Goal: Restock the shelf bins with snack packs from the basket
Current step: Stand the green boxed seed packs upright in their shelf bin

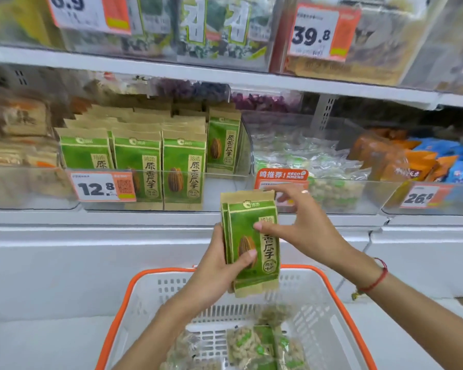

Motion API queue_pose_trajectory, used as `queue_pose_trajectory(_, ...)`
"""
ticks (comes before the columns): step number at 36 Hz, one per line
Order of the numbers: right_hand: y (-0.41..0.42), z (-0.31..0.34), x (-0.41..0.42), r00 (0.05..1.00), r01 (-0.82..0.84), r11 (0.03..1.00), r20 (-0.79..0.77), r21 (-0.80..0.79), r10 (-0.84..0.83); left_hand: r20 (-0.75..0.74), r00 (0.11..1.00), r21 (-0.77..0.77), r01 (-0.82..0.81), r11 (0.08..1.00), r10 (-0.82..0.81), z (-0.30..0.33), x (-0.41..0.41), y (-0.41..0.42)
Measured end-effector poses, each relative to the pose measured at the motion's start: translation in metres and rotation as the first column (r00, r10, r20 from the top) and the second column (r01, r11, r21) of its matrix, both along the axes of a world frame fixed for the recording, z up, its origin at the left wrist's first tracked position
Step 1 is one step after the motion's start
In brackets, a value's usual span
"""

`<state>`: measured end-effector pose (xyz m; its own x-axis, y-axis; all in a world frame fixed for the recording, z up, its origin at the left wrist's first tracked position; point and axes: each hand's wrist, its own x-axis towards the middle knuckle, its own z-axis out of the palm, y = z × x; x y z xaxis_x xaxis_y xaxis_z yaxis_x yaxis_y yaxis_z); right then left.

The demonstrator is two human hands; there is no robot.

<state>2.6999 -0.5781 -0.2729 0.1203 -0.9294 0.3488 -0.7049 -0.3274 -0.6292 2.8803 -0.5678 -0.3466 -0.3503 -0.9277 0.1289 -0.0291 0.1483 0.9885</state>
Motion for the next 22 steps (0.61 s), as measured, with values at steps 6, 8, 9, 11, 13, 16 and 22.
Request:
queue_pose_trajectory(6,-0.008,0.072,-0.011,0.87,-0.258,0.966,-0.433,0.004,0.234,0.423,0.889,-0.492,0.061,0.869,0.176,0.051,0.019,-0.011)
queue_pose_trajectory(8,-0.012,0.089,-0.007,0.827,-0.329,0.944,-0.485,-0.008,0.284,0.447,0.87,-0.572,0.101,0.814,0.207,0.071,0.02,-0.015)
queue_pose_trajectory(9,-0.012,0.096,-0.005,0.826,-0.34,0.939,-0.491,-0.044,0.276,0.449,0.867,-0.598,0.113,0.793,0.215,0.081,0.021,-0.017)
queue_pose_trajectory(11,-0.011,0.106,-0.001,0.845,-0.329,0.932,-0.488,-0.148,0.221,0.433,0.858,-0.654,0.088,0.751,0.276,0.098,0.027,-0.027)
queue_pose_trajectory(13,-0.009,0.11,-0.002,0.865,-0.298,0.896,-0.491,-0.328,0.108,0.374,0.834,-0.735,-0.001,0.678,0.406,0.111,0.039,-0.042)
queue_pose_trajectory(16,-0.009,0.11,0.0,0.921,-0.159,0.782,-0.375,-0.603,-0.102,0.361,0.683,-0.83,-0.075,0.552,0.635,0.122,0.061,-0.075)
queue_pose_trajectory(22,-0.038,0.099,0.03,0.875,-0.083,0.699,-0.388,-0.71,-0.289,0.646,0.281,-0.76,0.146,0.633,0.71,0.12,0.071,-0.121)
